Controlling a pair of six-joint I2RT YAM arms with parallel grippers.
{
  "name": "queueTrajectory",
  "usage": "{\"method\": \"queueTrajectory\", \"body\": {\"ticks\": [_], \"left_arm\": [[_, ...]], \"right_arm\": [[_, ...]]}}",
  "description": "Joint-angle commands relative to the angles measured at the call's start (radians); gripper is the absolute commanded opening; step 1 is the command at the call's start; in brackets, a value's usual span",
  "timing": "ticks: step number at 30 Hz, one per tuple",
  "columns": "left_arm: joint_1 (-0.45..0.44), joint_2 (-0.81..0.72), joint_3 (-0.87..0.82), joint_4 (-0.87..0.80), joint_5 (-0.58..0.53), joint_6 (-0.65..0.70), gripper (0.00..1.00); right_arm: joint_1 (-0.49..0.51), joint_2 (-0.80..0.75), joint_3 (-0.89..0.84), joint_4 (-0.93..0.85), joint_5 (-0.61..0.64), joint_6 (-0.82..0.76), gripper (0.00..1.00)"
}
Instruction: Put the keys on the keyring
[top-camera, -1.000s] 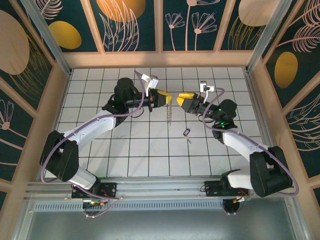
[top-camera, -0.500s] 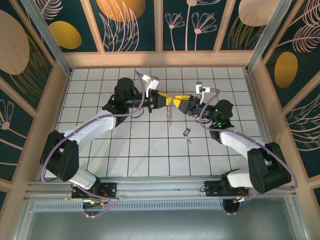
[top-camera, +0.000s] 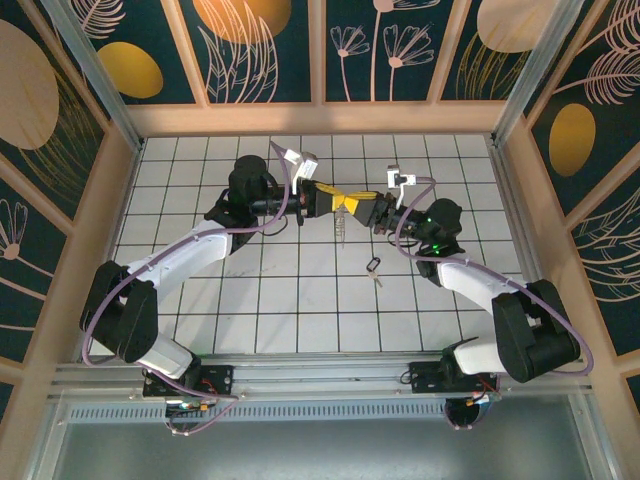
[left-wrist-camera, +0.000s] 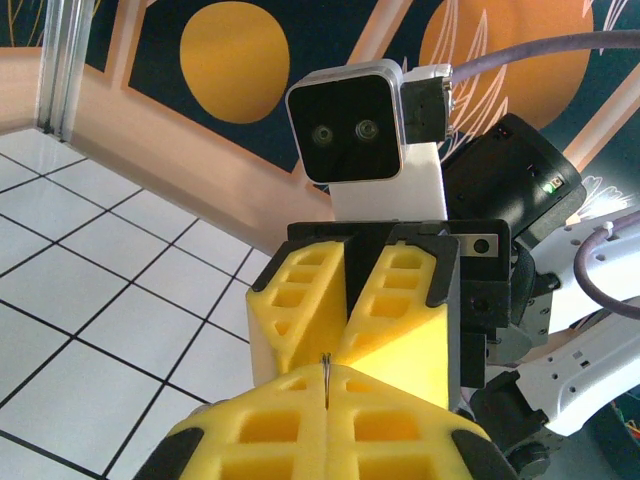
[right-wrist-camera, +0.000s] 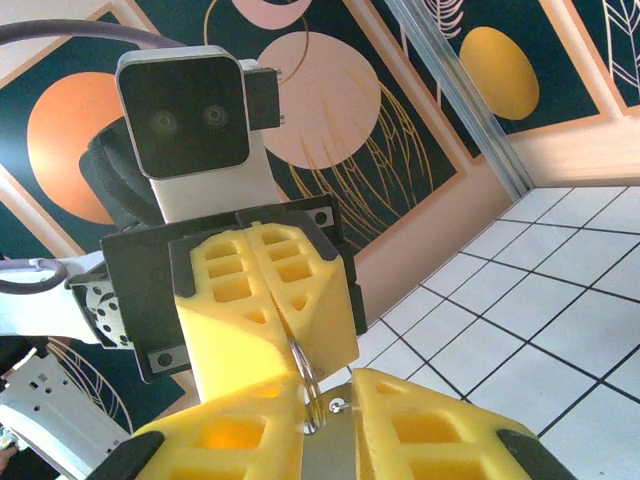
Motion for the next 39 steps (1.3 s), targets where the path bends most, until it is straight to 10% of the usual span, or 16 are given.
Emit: {"method": "queueTrajectory", "body": {"ticks": [1, 11, 15, 19, 39], "left_arm": [[-0.004, 0.005, 0.017, 0.058, 0.039, -0.008, 0.0], [-0.004, -0.004, -0.004, 0.12, -0.003, -0.055, 0.02], [-0.003, -0.072, -0.078, 0.236, -0.208, -0.135, 0.48], [-0.003, -0.142, -0.177, 0.342, -0.436, -0.245, 0.66], [-0.004, -0.078, -0.268, 0.646, -0.47, -0.563, 0.44]], "right_arm": [[0.007, 0.0, 0.042, 0.065, -0.01, -0.008, 0.14], [0.007, 0.007, 0.044, 0.089, 0.011, 0.001, 0.0], [0.006, 0.005, 0.038, 0.101, 0.044, 0.008, 0.0], [0.006, 0.003, 0.034, 0.128, 0.078, 0.031, 0.0], [0.064, 0.085, 0.053, 0.329, 0.297, 0.268, 0.0]]}}
